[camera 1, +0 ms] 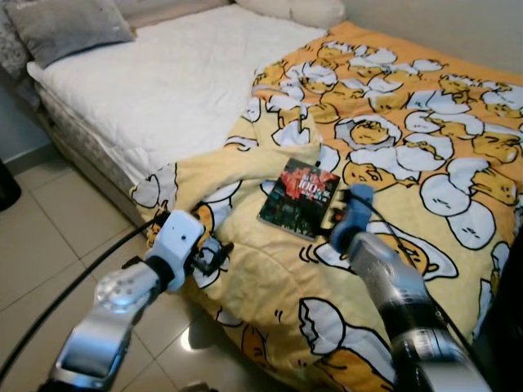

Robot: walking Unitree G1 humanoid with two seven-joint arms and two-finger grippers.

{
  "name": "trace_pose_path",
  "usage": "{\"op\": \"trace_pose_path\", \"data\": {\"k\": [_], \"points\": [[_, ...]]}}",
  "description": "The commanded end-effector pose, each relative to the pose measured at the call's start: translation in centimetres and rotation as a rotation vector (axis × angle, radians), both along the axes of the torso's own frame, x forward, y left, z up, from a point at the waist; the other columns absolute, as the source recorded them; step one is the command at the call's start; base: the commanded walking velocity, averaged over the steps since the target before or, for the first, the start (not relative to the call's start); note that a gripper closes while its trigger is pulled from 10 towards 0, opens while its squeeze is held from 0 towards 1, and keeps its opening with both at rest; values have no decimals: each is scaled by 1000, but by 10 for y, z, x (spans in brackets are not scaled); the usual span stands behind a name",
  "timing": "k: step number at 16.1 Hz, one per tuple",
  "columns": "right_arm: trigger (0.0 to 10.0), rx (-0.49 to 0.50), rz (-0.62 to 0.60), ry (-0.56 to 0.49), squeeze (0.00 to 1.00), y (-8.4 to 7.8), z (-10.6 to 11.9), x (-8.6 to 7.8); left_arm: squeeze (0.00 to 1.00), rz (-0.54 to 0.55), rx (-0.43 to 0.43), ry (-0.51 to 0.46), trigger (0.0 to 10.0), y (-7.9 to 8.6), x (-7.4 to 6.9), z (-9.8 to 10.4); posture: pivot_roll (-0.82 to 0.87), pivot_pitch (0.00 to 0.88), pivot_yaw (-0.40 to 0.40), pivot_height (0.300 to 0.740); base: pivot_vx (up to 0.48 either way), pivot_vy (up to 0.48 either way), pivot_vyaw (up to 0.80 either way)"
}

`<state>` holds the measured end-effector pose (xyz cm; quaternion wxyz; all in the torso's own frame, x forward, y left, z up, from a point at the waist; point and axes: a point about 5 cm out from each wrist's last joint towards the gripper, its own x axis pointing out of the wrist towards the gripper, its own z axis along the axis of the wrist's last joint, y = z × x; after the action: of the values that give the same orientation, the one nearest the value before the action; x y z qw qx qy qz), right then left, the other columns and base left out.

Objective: Clean up the room

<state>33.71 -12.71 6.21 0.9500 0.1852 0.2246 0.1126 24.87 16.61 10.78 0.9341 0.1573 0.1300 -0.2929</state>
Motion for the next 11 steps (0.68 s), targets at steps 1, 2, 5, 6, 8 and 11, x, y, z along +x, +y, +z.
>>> {"op": "trace_pose_path", "data": {"k": [1, 2, 5, 6, 8, 11], "points": [[10000, -17, -38, 15, 0, -3, -3, 5, 1000, -49, -14, -22, 10000, -1, 0, 12, 52, 0, -2, 740, 0, 0, 0], [10000, -1, -62, 23, 0, -3, -1, 9, 1000, -64, -4, -24, 10000, 3, -2, 16, 61, 0, -1, 740, 0, 0, 0], [10000, 16, -137, 3, 0, -6, 8, 20, 1000, -90, -16, -18, 10000, 17, -11, 31, 90, 0, 8, 740, 0, 0, 0], [10000, 17, -148, -2, 0, -7, 9, 22, 1000, -94, -20, -15, 10000, 19, -12, 33, 90, 0, 8, 740, 0, 0, 0], [10000, 14, -184, 3, 0, -11, 8, 23, 1000, -128, -47, 12, 10000, 22, -19, 41, 106, 49, 10, 740, 0, 0, 0], [10000, 58, -178, 74, 0, -11, -4, 16, 1000, -168, -59, 32, 10000, 23, -24, 52, 140, 112, 16, 740, 0, 0, 0]]}}
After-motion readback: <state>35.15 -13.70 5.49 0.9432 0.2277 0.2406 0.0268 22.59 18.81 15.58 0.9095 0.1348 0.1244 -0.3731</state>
